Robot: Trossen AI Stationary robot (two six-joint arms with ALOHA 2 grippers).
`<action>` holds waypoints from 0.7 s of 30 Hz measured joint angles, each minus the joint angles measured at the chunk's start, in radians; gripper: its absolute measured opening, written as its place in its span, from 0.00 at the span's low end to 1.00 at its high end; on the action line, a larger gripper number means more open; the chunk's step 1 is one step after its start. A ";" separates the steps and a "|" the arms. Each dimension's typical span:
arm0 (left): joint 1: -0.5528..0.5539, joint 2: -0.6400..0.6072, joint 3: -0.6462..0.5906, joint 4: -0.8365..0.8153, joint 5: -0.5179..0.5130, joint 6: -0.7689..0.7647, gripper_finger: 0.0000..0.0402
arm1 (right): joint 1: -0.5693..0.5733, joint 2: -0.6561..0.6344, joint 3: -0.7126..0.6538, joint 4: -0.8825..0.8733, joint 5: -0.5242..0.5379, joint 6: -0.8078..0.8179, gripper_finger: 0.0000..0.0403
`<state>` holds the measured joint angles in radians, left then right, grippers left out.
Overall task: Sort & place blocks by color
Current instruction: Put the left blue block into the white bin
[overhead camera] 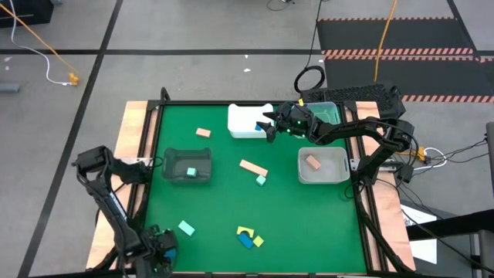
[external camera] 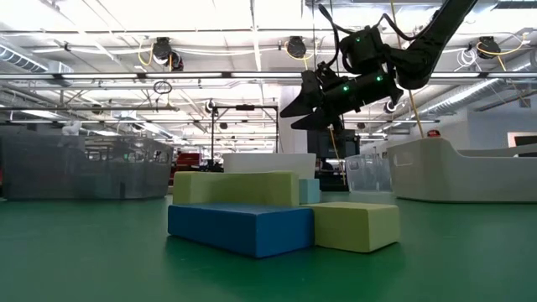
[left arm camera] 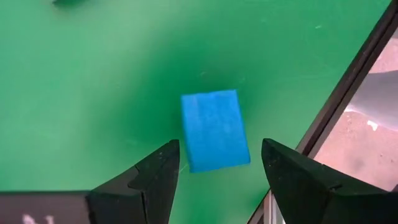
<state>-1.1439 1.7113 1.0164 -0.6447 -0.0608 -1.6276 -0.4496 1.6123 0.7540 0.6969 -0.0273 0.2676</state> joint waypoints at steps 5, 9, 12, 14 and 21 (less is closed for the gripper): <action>0.004 0.053 0.003 0.009 -0.001 0.002 0.57 | 0.000 0.000 0.000 0.000 0.001 -0.007 0.64; 0.011 0.078 0.007 -0.003 0.004 0.001 0.57 | 0.000 0.000 0.000 0.000 0.002 -0.022 0.64; 0.011 0.085 0.007 -0.006 0.006 0.001 0.57 | 0.000 0.000 0.000 0.000 0.003 -0.022 0.64; 0.011 0.085 0.006 -0.006 0.019 0.001 0.56 | 0.000 0.000 0.000 0.000 0.003 -0.022 0.64; 0.030 0.084 0.004 -0.012 0.047 -0.001 0.33 | 0.000 0.000 0.000 0.000 0.004 -0.022 0.64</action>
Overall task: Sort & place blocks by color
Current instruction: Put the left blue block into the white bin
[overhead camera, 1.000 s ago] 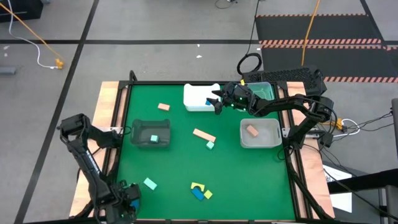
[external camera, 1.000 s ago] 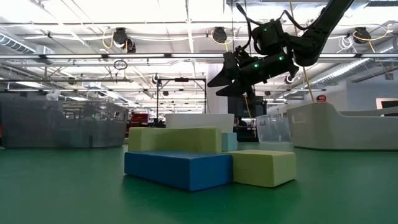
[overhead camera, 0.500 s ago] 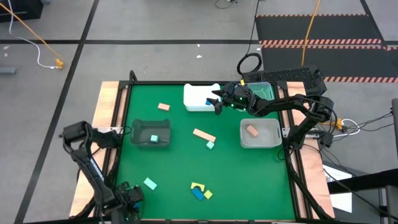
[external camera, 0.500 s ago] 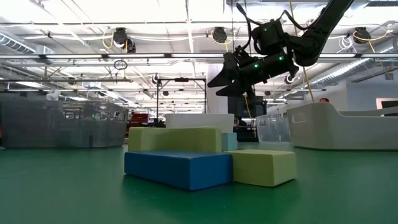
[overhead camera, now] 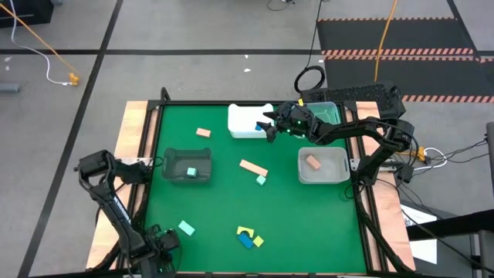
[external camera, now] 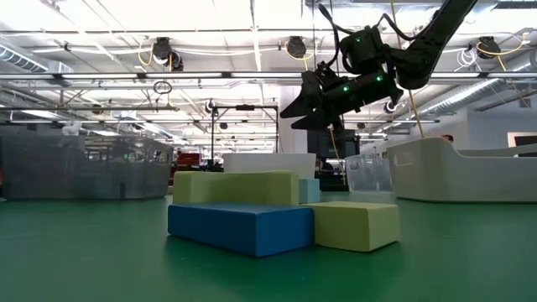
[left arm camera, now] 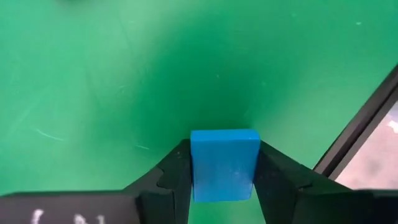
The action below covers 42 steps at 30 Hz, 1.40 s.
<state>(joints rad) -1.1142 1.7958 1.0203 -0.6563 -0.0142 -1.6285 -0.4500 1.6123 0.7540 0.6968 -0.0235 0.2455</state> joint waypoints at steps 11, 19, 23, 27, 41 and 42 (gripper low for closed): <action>0.069 -0.068 -0.010 -0.008 -0.104 -0.090 0.33 | 0.000 0.000 0.000 0.022 -0.006 0.081 0.64; 0.163 -0.228 -0.006 -0.159 -0.368 -0.103 0.33 | -0.008 0.000 0.000 0.048 -0.095 0.323 0.64; 0.279 -0.292 -0.006 -0.234 -0.420 0.035 0.33 | -0.030 0.000 0.000 0.049 -0.252 0.475 0.64; 0.431 -0.331 -0.006 -0.248 -0.488 0.268 0.33 | -0.070 0.000 0.000 0.052 -0.419 0.575 0.64; 0.987 -0.345 -0.005 0.249 -0.649 1.223 0.33 | -0.211 0.000 0.020 0.054 -0.821 0.821 0.64; 1.023 -0.345 -0.005 0.324 -0.647 1.295 0.33 | -0.211 0.000 0.033 0.054 -0.846 0.828 0.64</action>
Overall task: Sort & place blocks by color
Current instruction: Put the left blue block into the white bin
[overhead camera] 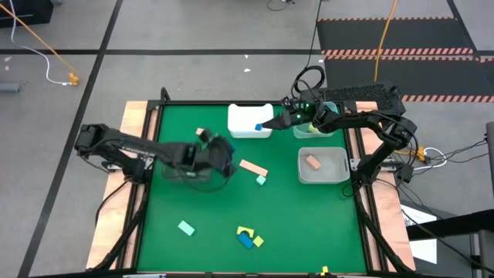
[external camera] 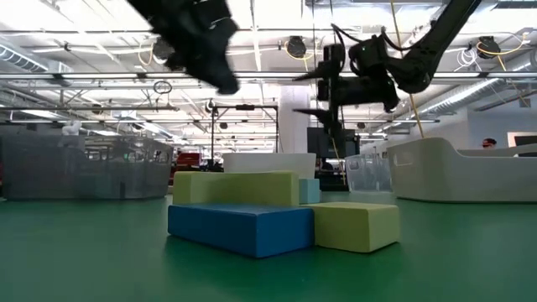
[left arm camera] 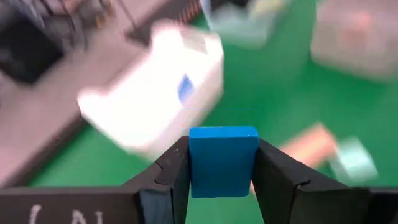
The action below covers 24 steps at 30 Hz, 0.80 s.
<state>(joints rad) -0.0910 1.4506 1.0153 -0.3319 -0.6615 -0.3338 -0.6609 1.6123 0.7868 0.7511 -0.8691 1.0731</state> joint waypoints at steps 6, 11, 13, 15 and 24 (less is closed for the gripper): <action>0.169 0.000 0.000 0.410 0.100 0.278 0.33 | 0.008 0.000 0.091 0.000 -0.049 0.015 0.64; 0.220 -0.001 0.001 0.558 0.175 0.448 0.33 | 0.020 0.000 0.183 0.000 -0.052 0.015 0.64; 0.233 -0.001 0.001 0.576 0.176 0.509 0.33 | 0.027 0.000 0.219 -0.007 -0.052 0.015 0.64; 0.248 -0.001 0.001 0.594 0.179 0.548 0.33 | 0.035 0.000 0.251 -0.033 -0.052 0.015 0.64; 0.308 0.016 0.002 0.678 0.310 0.675 0.34 | 0.061 0.000 0.304 -0.134 0.015 -0.043 0.64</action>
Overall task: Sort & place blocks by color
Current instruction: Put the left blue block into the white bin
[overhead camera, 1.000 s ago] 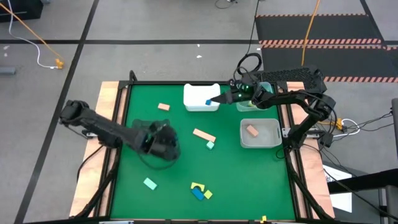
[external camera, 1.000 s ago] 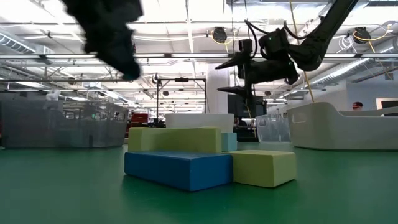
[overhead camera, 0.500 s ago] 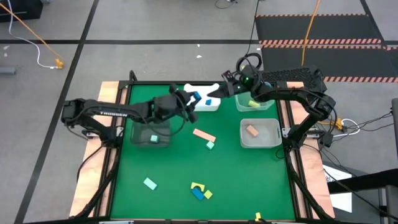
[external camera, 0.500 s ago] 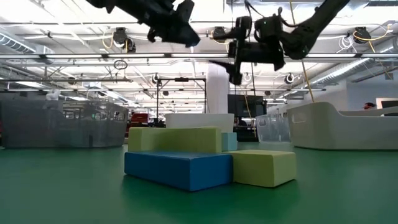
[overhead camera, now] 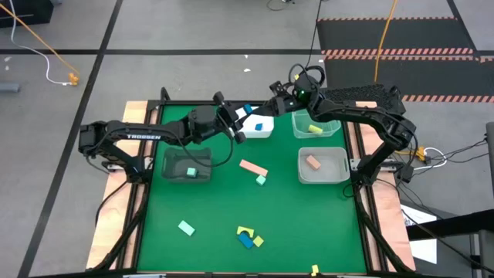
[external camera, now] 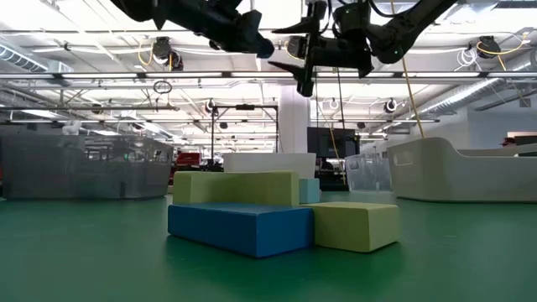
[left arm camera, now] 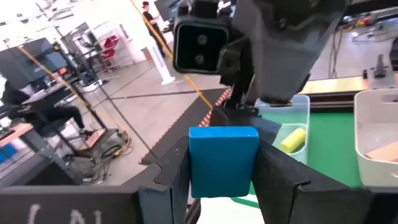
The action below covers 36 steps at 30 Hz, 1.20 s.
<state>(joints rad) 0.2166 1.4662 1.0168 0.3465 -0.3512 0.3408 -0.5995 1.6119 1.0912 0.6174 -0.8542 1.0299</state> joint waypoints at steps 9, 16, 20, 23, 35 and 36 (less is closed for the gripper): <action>0.018 0.000 0.000 0.005 0.125 0.052 0.34 | 0.021 0.000 0.000 -0.021 0.089 -0.013 0.64; 0.054 0.000 0.000 0.019 0.165 0.058 0.34 | 0.055 0.000 0.000 -0.023 0.128 -0.031 0.64; 0.046 0.000 0.000 0.021 0.197 0.052 0.34 | 0.060 0.000 0.000 -0.012 0.173 -0.050 0.62; 0.041 0.000 0.000 0.019 0.197 0.052 0.34 | 0.060 0.000 0.000 0.006 0.173 -0.046 0.58; 0.038 0.000 0.000 0.021 0.155 0.055 0.38 | 0.059 0.000 0.001 0.008 0.176 -0.017 0.38; 0.037 0.000 0.000 0.022 0.142 0.046 0.40 | 0.059 0.000 0.001 0.010 0.176 -0.022 0.38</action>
<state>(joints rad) 0.2539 1.4666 1.0164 0.3689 -0.2088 0.3867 -0.5407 1.6115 1.0924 0.6278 -0.6785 1.0080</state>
